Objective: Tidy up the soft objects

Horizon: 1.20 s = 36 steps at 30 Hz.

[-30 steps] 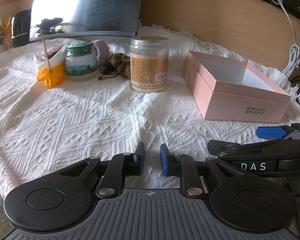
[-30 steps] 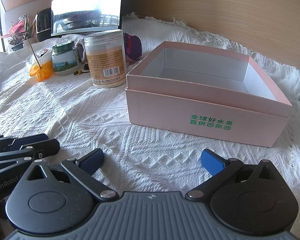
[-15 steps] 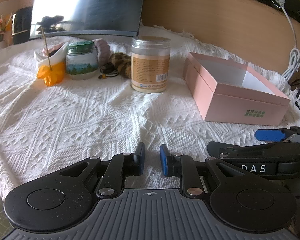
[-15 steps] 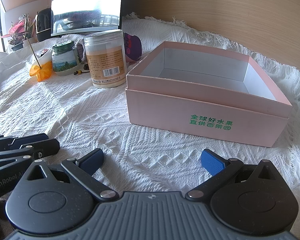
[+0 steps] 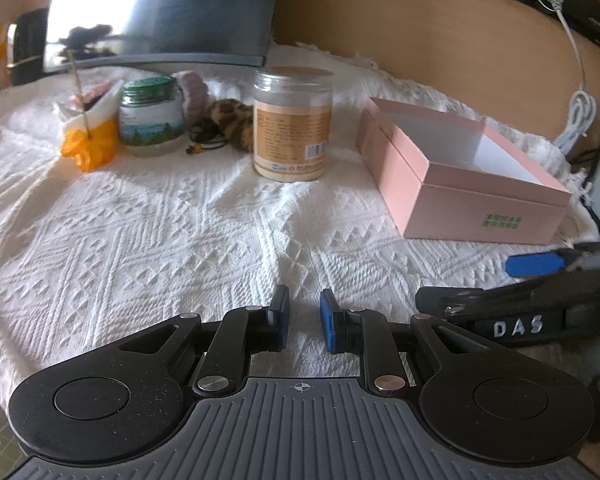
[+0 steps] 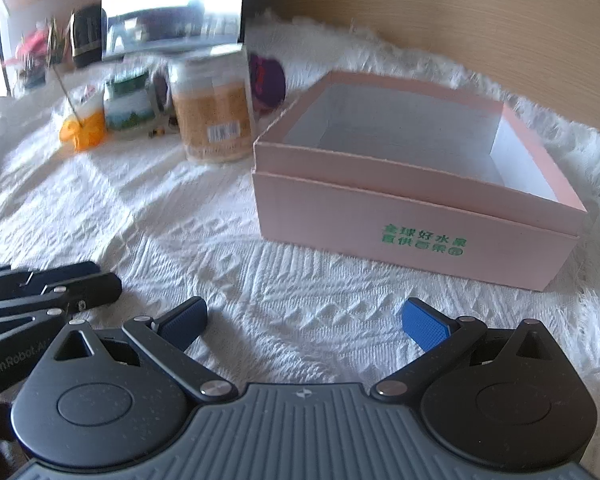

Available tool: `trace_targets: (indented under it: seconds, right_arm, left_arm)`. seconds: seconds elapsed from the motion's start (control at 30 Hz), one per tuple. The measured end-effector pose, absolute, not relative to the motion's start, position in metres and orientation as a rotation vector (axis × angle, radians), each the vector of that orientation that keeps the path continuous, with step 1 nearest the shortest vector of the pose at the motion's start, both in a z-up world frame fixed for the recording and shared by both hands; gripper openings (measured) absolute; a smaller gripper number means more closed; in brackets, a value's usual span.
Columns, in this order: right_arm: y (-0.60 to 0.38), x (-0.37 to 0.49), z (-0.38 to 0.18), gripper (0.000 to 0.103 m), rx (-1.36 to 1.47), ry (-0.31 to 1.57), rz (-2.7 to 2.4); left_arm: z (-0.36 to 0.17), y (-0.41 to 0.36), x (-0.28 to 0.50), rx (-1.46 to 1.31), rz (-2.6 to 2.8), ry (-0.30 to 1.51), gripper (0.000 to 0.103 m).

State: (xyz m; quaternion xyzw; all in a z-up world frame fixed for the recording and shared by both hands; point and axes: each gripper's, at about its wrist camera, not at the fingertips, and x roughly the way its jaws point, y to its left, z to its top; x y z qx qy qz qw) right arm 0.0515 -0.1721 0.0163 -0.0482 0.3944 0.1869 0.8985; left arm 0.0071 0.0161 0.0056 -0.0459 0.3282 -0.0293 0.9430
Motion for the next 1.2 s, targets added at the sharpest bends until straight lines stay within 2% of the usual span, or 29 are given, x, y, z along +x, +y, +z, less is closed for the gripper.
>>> trace_targets:
  seconds: [0.33, 0.47, 0.63, 0.77, 0.93, 1.2]
  right_arm:
    - [-0.162, 0.068, 0.020, 0.103, -0.120, 0.946, 0.371]
    - [-0.147, 0.067, 0.033, 0.096, -0.120, 0.921, 0.305]
    - [-0.109, 0.058, 0.065, 0.096, -0.180, 0.740, 0.270]
    - [-0.074, 0.066, 0.082, 0.096, -0.185, 0.716, 0.293]
    - [-0.024, 0.073, 0.083, 0.095, -0.168, 0.752, 0.337]
    - [0.024, 0.059, 0.082, 0.095, -0.241, 0.803, 0.362]
  left_arm:
    - [0.022, 0.072, 0.050, -0.273, -0.289, 0.855, 0.021]
    - [0.043, 0.108, 0.058, -0.201, -0.249, 0.731, 0.021]
    - [0.068, 0.177, 0.067, -0.175, -0.187, 0.622, 0.021]
    - [0.102, 0.247, 0.078, -0.197, -0.118, 0.487, 0.021]
    - [0.111, 0.318, 0.154, -0.280, -0.085, 0.523, 0.021]
    - [0.076, 0.348, 0.270, -0.224, -0.172, 0.716, 0.024]
